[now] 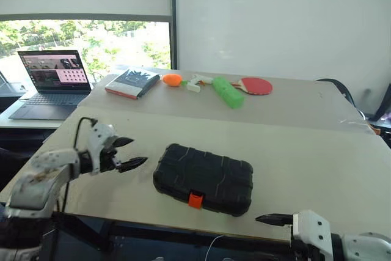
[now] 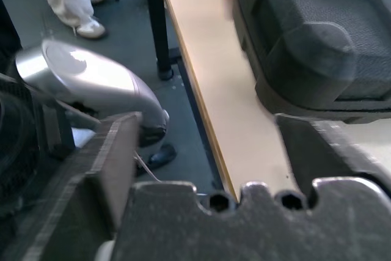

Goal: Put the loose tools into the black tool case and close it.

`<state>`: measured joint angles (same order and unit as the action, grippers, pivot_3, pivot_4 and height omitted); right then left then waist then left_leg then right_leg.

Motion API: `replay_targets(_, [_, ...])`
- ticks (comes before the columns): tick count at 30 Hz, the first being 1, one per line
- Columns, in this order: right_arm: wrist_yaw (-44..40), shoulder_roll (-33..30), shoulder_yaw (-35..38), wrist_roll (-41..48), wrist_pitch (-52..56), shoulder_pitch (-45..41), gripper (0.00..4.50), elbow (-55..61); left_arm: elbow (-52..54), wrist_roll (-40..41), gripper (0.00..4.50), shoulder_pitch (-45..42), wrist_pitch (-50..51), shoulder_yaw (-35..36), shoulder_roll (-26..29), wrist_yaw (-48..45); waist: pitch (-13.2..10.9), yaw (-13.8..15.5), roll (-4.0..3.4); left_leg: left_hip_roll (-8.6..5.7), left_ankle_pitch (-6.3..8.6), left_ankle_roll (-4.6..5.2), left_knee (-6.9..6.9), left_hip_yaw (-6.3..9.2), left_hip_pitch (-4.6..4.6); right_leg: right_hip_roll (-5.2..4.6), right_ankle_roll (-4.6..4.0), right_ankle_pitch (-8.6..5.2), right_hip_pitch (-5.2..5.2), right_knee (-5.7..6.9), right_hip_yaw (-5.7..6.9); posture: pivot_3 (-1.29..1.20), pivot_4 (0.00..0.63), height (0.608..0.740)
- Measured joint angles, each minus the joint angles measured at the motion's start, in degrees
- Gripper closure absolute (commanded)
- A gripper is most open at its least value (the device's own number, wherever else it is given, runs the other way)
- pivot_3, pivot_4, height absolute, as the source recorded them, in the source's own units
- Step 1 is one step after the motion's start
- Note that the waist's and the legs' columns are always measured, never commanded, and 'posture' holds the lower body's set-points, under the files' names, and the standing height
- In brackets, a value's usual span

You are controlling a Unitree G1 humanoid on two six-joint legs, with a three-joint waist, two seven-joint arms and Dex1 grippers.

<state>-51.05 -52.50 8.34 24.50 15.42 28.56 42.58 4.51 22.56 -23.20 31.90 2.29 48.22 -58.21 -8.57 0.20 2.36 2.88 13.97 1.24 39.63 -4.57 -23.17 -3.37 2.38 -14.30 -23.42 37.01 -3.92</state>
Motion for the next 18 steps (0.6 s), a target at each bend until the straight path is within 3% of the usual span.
replay_targets(1, [0.1,0.0,-0.9,-0.1,0.7,-1.0,2.13,0.0,-2.0,-1.2,1.02,-2.0,-1.1,-2.0,0.0,-1.2,0.0,0.0,0.01,-0.01,0.00,0.00,-0.02,0.01,-0.01,0.04,0.07,0.03,0.00,0.00,0.01,0.00,0.150,0.736])
replay_targets(7, [0.6,0.8,-8.1,-3.6,2.6,-7.7,4.28,-1.3,-20.7,-12.5,3.30,-18.1,-13.6,-14.4,-4.1,-8.3,0.0,0.4,0.04,-0.10,0.03,0.05,-0.02,0.05,-0.43,0.09,0.19,-0.05,-0.30,0.00,0.00,0.00,0.150,0.736])
replay_targets(8, [0.6,1.0,-8.9,-4.2,2.7,-8.5,4.49,-1.9,-24.6,-14.3,3.63,-20.6,-16.3,-15.9,-5.5,-9.2,0.0,0.5,0.04,-0.12,0.03,0.05,0.02,0.06,-0.56,0.09,0.22,-0.04,-0.39,0.00,0.00,0.00,0.150,0.736])
replay_targets(10, [0.9,1.5,-10.7,-5.5,2.9,-10.4,4.50,-2.9,-31.0,-16.9,4.41,-24.7,-20.4,-17.7,-8.2,-10.2,0.0,0.5,0.06,-0.14,0.02,0.06,0.14,0.08,-0.86,0.09,0.29,0.01,-0.65,0.01,-0.01,0.00,0.150,0.736])
replay_targets(18, [1.6,4.0,-16.0,-9.1,5.2,-18.1,4.50,-6.4,-53.9,-24.8,4.47,-36.2,-32.4,-21.3,-19.2,-10.7,0.0,0.2,0.10,-0.18,0.05,0.12,0.23,0.15,-1.08,0.08,0.39,0.07,-0.79,-0.02,-0.02,0.00,0.150,0.736])
